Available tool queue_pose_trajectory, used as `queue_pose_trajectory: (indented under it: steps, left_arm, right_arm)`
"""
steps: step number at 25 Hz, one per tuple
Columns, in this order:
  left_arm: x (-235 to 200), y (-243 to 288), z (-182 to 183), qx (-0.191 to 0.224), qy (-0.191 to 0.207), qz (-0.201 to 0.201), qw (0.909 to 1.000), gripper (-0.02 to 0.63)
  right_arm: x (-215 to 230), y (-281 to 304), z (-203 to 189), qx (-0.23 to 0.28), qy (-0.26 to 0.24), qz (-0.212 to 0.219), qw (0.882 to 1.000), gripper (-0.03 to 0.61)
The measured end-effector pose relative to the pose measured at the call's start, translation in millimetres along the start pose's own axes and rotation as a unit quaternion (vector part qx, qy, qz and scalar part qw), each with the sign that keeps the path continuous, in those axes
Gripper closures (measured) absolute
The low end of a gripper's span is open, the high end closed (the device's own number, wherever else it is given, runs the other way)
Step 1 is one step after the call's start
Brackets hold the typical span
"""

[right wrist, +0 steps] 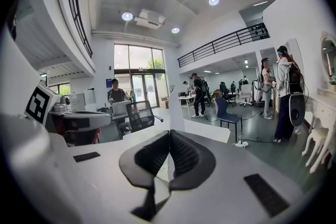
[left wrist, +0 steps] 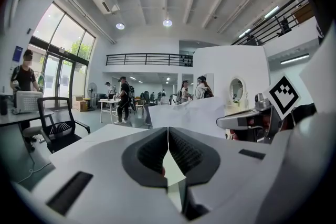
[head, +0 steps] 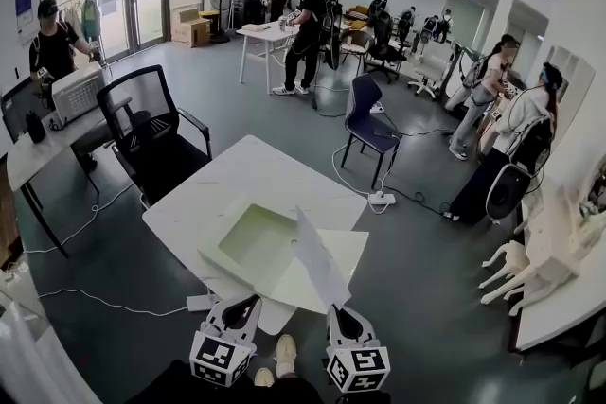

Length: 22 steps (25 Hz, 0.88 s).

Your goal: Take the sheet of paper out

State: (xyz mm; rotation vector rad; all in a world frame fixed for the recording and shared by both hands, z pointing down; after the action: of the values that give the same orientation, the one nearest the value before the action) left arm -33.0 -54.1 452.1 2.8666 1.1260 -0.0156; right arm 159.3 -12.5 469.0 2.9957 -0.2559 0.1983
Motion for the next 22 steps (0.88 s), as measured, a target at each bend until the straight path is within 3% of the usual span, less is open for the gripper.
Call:
queue_pose_trajectory:
  steps: [22]
  left_arm:
    - [-1.9,16.1,2.1,-0.001,-0.002,0.005,1.0,0.589]
  right_arm:
    - [9.9,14.3,8.4,-0.005,-0.008,0.011,1.0,0.561]
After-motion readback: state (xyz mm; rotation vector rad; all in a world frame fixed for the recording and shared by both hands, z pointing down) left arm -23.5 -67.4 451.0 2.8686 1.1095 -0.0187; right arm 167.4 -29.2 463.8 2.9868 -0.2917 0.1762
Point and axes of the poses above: the fingertips, and each gripper's own axes: y forward along the fingers, x to its right, z out of its top, the point moved 5 cm from there along -y, backward along the fingers, and after that the axes turned 10 degrees about x, right-handed, at the moved point
